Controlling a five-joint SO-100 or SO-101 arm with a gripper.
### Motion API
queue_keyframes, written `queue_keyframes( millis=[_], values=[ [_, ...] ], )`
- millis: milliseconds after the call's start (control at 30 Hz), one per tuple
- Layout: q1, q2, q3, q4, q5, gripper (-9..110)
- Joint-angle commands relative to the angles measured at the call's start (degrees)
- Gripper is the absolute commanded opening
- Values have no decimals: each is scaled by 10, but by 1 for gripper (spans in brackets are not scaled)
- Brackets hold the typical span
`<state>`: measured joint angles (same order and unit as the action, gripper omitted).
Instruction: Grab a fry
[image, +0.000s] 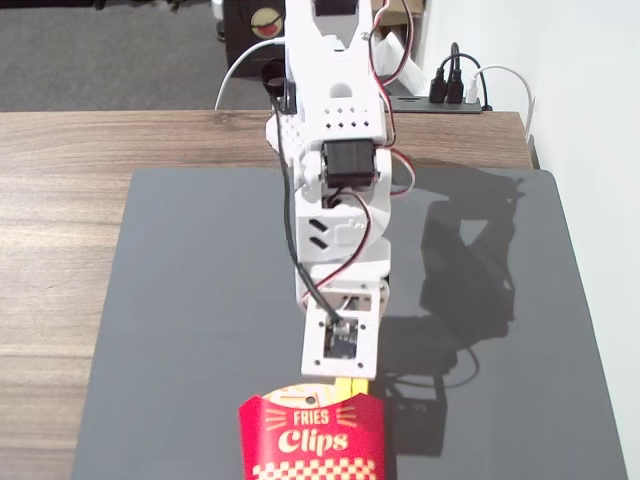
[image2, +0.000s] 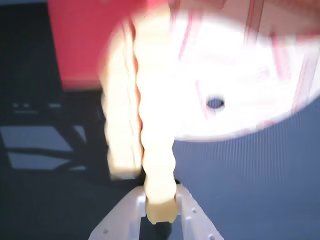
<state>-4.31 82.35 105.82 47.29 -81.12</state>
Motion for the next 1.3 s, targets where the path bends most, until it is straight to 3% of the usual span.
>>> queue_keyframes(
  millis=[0,633,1267],
  values=[
    [-5,70,39,0,3,1],
    [45,424,343,52,-1,1],
    [54,545,214,295,-50,1]
  ],
)
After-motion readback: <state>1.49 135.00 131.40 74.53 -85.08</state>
